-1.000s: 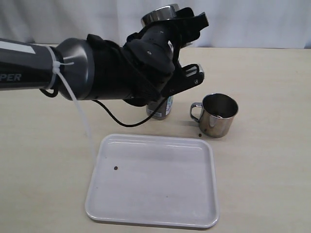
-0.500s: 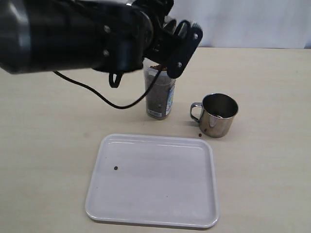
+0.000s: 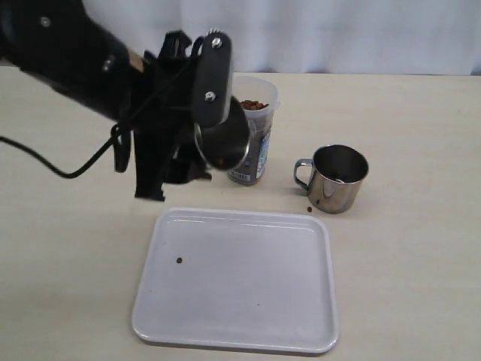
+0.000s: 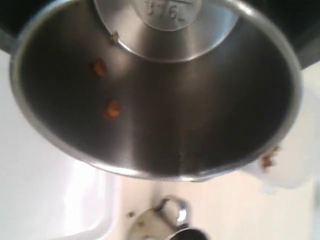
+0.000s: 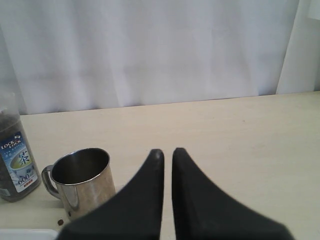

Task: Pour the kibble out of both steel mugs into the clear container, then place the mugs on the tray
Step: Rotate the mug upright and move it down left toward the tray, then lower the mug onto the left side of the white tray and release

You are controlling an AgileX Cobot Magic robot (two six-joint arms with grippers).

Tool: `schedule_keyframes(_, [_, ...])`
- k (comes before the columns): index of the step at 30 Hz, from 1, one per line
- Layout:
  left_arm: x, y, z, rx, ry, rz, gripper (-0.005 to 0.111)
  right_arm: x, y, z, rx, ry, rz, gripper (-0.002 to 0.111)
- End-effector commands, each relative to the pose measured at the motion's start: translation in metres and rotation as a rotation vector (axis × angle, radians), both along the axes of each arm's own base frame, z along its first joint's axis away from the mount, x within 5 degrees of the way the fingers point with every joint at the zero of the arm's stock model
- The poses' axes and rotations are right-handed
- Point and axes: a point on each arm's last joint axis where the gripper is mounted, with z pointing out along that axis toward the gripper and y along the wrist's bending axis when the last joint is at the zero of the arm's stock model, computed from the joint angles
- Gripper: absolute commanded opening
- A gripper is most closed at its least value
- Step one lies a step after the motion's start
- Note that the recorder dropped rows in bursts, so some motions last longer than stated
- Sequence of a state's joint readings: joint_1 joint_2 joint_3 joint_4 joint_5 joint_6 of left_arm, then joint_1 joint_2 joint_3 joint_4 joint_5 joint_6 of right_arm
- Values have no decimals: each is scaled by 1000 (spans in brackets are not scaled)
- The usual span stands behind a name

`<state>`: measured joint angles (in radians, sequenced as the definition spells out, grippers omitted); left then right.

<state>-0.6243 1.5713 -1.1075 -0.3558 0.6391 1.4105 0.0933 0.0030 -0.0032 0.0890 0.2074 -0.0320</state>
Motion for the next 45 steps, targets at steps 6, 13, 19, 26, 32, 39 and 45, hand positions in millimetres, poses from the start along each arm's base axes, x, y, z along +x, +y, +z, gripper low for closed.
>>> schedule_keyframes(6, [10, 63, -59, -451, 458, -73, 0, 0, 0, -1, 0, 3, 4, 5])
schedule_keyframes(13, [39, 58, -119, -470, 670, -32, 0, 0, 0, -1, 0, 3, 4, 5])
schedule_keyframes(19, [48, 55, -128, -452, 668, -40, 0, 0, 0, -1, 0, 3, 4, 5])
schedule_keyframes(26, [48, 55, -140, -441, 697, -26, 0, 0, 0, -1, 0, 3, 4, 5])
schedule_keyframes(32, [53, 56, -155, -395, 693, -5, 0, 0, 0, -1, 0, 3, 4, 5])
schedule_keyframes(39, [53, 44, -166, -368, 692, -14, 0, 0, 0, -1, 0, 3, 4, 5])
schedule_keyframes(45, [52, 38, -165, -373, 693, -18, 0, 0, 0, -1, 0, 3, 4, 5])
